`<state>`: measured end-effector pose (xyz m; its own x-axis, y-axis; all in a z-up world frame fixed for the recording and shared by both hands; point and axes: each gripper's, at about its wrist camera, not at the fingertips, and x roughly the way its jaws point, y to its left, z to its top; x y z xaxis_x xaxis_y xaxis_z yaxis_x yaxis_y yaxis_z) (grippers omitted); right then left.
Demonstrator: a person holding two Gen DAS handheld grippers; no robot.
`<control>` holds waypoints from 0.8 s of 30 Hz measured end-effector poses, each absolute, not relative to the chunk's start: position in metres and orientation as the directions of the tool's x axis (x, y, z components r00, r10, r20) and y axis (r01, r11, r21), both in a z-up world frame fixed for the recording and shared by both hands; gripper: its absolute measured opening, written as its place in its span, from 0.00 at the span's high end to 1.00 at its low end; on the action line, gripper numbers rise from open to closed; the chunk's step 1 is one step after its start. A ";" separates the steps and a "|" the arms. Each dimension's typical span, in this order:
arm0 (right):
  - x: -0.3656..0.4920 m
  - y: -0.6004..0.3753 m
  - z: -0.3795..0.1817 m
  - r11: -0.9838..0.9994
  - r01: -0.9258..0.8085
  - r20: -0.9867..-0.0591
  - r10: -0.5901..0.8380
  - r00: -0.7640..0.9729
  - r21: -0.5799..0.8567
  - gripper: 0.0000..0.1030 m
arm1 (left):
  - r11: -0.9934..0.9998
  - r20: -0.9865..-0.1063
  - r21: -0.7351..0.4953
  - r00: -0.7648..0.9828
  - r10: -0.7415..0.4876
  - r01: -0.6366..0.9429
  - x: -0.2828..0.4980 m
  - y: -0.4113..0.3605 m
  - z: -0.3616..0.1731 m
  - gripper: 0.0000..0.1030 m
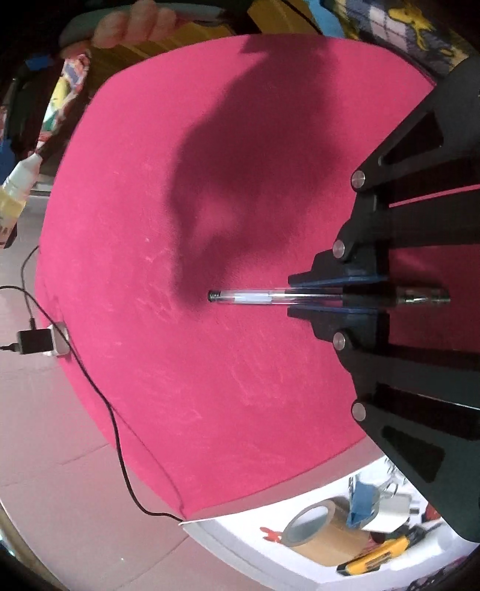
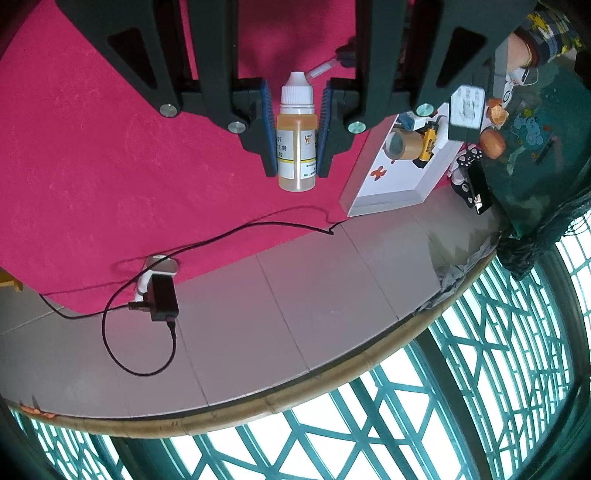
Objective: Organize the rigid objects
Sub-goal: 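Grasp the clear pen with the left tool and lift it, then carry the dropper bottle and clear pen over the tray with both tools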
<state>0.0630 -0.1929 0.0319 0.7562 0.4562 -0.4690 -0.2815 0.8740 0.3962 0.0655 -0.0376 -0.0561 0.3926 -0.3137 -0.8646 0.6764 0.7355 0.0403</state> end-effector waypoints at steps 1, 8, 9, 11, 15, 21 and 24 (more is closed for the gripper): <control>0.062 -0.193 0.033 0.875 -0.281 -0.467 0.454 0.759 0.394 0.82 | 0.743 -0.852 0.019 0.400 -0.338 0.669 0.063 -0.035 -0.052 0.92; 0.065 -0.185 0.047 0.881 -0.289 -0.452 0.446 0.773 0.375 0.82 | 0.818 -0.720 -0.046 0.548 -0.425 0.574 0.056 0.006 0.002 0.92; 0.066 -0.181 0.049 0.880 -0.296 -0.450 0.450 0.771 0.373 0.82 | 0.839 -0.690 -0.067 0.583 -0.430 0.540 0.056 0.020 0.013 0.92; 0.071 -0.169 0.054 0.874 -0.320 -0.449 0.467 0.761 0.366 0.82 | 0.867 -0.650 -0.092 0.630 -0.425 0.490 0.057 0.041 0.026 0.92; 0.081 -0.134 0.065 0.857 -0.392 -0.453 0.510 0.731 0.334 0.82 | 0.923 -0.584 -0.133 0.723 -0.368 0.362 0.058 0.096 0.046 0.92; 0.097 -0.066 0.065 0.820 -0.492 -0.493 0.570 0.658 0.292 0.82 | 0.975 -0.562 -0.188 0.802 -0.203 0.115 0.063 0.189 0.040 0.92; 0.110 -0.028 0.058 0.797 -0.529 -0.532 0.595 0.603 0.292 0.82 | 0.983 -0.571 -0.182 0.815 -0.105 -0.001 0.072 0.228 0.032 0.92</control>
<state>0.1099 -0.0285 0.0577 0.6027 0.5950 -0.5318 -0.5291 0.7968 0.2918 0.0722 0.2280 0.0319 0.8145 -0.1047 -0.5706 -0.0009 0.9833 -0.1818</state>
